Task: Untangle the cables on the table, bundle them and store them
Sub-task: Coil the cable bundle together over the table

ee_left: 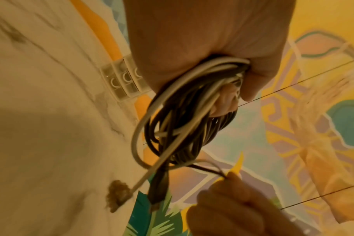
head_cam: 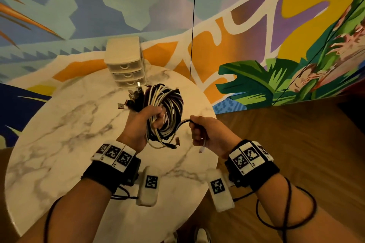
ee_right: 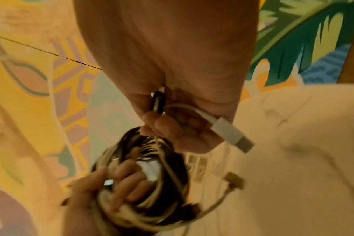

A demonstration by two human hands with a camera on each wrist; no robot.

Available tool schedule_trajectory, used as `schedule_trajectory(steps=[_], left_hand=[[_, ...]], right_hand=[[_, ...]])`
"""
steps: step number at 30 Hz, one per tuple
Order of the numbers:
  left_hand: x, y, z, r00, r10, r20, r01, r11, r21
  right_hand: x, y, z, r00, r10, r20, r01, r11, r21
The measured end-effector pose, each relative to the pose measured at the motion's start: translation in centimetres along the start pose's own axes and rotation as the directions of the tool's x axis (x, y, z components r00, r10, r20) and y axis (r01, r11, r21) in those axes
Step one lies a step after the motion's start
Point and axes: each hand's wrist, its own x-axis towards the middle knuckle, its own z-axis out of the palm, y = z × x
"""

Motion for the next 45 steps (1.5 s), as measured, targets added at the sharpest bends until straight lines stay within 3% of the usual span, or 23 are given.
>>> schedule_trajectory(steps=[3,6,9,11,14,17,20,22,25,28,33,35,39,40,45], left_hand=[[-0.2,-0.6,0.1,1.0,-0.007,-0.019,0.009,0.998,0.057],[-0.4,-0.8,0.1,1.0,-0.011,0.009,0.011,0.997,0.078],[-0.4,-0.8,-0.1,0.999,-0.036,0.016,0.036,0.999,0.01],[-0.2,-0.6,-0.4,0.999,-0.049,0.021,0.05,0.998,-0.048],[-0.1,-0.4,-0.9,0.997,-0.058,0.042,0.062,0.992,-0.112],[0.0,-0.2,-1.0,0.992,-0.068,0.104,0.087,0.979,-0.184],[0.1,0.0,-0.8,0.986,-0.045,0.158,0.069,0.987,-0.147],[0.2,0.1,-0.6,0.99,-0.004,0.142,0.018,0.995,-0.1],[0.3,0.5,-0.4,0.996,0.027,0.082,-0.024,0.999,-0.046],[0.4,1.0,-0.8,1.0,0.022,0.002,-0.022,1.0,0.018],[0.7,0.8,-0.3,0.996,-0.028,-0.086,0.023,0.998,-0.056],[0.9,0.8,-0.1,0.995,-0.022,-0.099,0.015,0.997,-0.072],[1.0,1.0,0.5,0.999,-0.025,-0.048,0.019,0.994,-0.112],[1.0,1.1,0.6,0.999,-0.035,-0.033,0.031,0.992,-0.122],[0.8,1.1,1.0,0.999,-0.003,0.033,0.008,0.99,-0.143]], right_hand=[[-0.3,-0.2,0.6,0.998,0.003,0.062,-0.006,0.999,0.04],[-0.1,-0.5,0.4,0.999,0.033,0.042,-0.038,0.993,0.109],[0.5,-0.8,-0.3,0.997,0.064,-0.047,-0.056,0.987,0.149],[0.9,-0.8,-1.2,0.996,0.092,-0.022,-0.088,0.986,0.139],[1.7,0.1,-2.9,0.992,0.126,-0.004,-0.126,0.991,0.04],[2.6,1.5,-4.4,0.982,0.166,-0.095,-0.174,0.981,-0.089],[3.2,2.7,-5.2,0.971,0.14,-0.192,-0.203,0.908,-0.366],[3.4,3.2,-5.6,0.98,0.089,-0.18,-0.166,0.859,-0.484],[3.3,4.0,-6.4,0.99,0.064,-0.13,-0.117,0.881,-0.458],[3.2,4.8,-7.7,0.989,-0.09,-0.115,0.014,0.844,-0.536],[3.1,5.4,-8.6,0.97,-0.238,-0.046,0.161,0.775,-0.611],[3.1,5.7,-8.3,0.98,-0.198,0.014,0.154,0.713,-0.684],[3.1,7.0,-6.5,0.987,0.075,0.14,0.088,0.476,-0.875],[3.1,7.2,-5.9,0.987,0.069,0.142,0.099,0.429,-0.898],[3.2,6.9,-2.6,0.957,-0.199,0.211,0.279,0.433,-0.857]])
